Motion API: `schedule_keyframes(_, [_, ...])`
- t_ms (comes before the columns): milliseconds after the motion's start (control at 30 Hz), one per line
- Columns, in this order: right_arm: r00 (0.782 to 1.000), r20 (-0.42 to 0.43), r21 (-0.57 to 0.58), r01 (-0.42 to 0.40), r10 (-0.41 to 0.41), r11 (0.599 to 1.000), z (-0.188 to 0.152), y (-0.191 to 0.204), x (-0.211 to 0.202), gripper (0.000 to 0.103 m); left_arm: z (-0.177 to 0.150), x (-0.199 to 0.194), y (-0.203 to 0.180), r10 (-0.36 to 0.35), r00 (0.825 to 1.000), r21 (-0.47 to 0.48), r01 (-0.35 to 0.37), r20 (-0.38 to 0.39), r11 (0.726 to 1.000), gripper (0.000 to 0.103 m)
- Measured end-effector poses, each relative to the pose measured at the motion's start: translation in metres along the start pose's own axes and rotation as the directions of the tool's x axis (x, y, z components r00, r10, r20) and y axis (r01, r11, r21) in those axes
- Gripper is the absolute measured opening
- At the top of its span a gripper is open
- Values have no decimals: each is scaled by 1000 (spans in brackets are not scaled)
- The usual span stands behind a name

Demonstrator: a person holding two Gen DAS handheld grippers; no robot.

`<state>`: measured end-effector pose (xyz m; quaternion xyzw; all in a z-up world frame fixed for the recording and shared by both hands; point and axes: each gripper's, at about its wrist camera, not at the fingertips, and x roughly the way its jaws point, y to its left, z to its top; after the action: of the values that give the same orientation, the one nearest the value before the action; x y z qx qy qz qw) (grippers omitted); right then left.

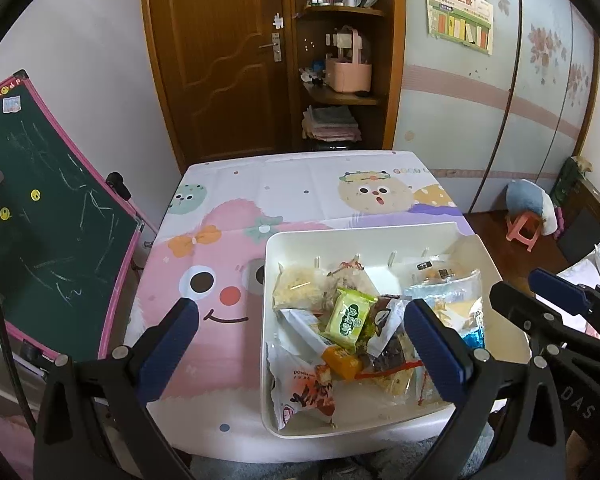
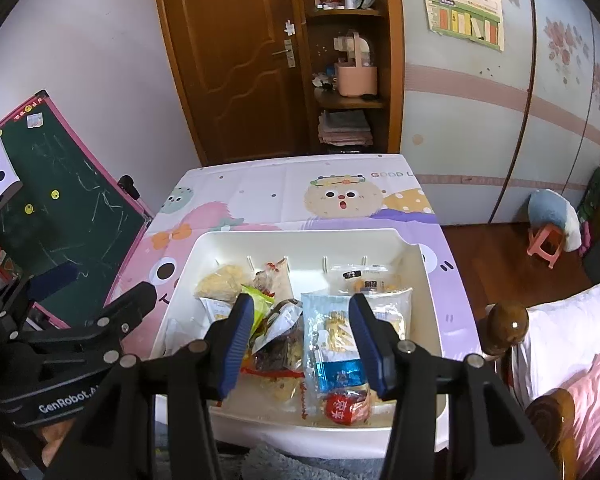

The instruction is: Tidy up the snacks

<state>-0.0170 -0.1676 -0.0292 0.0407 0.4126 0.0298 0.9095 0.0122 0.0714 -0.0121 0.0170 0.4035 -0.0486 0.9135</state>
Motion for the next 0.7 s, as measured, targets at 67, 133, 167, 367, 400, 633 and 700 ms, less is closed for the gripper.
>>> schedule_keyframes(67, [1000,1,-1,-1,1,1000,0,0,0,50,-1,1,2,-4,1000,-7,4,-7,1000,102])
schedule_keyframes(133, [1000,0,-5,0,0,1000,0,0,0,50,-1,2,2,-4,1000,-10,4,-12,1000,102])
schedule_keyframes(167, [1000,-3,-6,1,-1,1000,-1,0,1,50,-2,2,3,-3,1000,-11,2,-14,1000,102])
schedule_keyframes(367, [1000,-12,-6,-3,3,1000,-1,1,0,50,-3,3,5,-2,1000,-17,1,-16,1000,102])
schedule_keyframes(400, [1000,-11,-6,-3,3,1000,-1,2,0,50,-3,3,5,-2,1000,-18,1,-15,1000,102])
schedule_keyframes(633, [1000,-13,-6,-3,3,1000,-1,3,1,50,-3,4,8,-1,1000,-19,1,-20,1000,102])
schedule_keyframes(700, [1000,-14,-7,-3,3,1000,-1,4,1,50,-3,4,9,-1,1000,-19,1,-20,1000,102])
